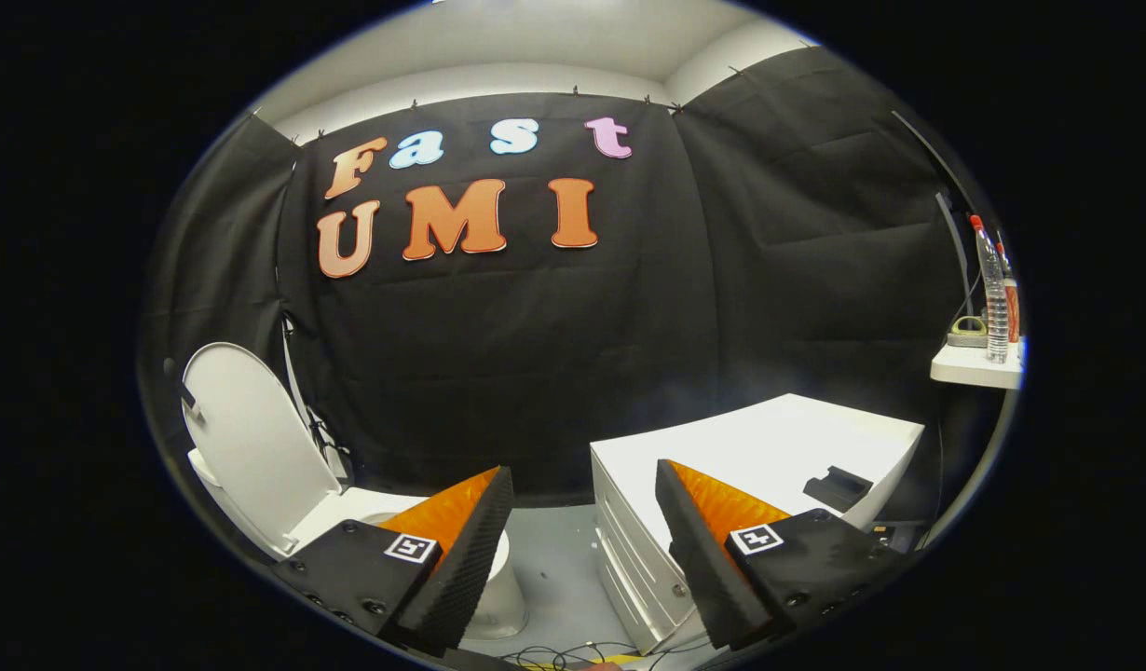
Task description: Open the toilet lid.
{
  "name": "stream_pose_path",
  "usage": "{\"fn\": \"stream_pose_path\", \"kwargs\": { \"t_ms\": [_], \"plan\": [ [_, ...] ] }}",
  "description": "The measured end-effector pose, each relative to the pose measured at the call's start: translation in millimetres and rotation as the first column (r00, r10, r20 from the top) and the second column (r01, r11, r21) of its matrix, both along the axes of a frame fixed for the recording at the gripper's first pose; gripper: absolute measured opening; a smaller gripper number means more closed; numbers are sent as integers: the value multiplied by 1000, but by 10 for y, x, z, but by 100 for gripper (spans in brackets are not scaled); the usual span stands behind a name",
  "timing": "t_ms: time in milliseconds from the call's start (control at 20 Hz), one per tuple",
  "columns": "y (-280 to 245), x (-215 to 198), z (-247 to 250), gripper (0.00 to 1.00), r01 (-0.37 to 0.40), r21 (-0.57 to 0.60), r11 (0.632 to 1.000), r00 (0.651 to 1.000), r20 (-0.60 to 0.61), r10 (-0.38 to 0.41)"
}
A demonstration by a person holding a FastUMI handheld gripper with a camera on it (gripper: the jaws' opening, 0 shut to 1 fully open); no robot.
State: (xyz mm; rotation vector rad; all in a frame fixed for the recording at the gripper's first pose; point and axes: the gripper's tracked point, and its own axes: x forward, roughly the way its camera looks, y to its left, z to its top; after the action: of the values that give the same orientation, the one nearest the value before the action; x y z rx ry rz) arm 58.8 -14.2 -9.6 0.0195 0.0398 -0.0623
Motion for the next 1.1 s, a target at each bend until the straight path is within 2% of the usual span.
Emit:
{"fn": "stream_pose_path", "kwargs": {
  "t_ms": [1100],
  "plan": [
    [-27,15,-26,98,10,4,1000,1000,-7,-10]
  ]
}}
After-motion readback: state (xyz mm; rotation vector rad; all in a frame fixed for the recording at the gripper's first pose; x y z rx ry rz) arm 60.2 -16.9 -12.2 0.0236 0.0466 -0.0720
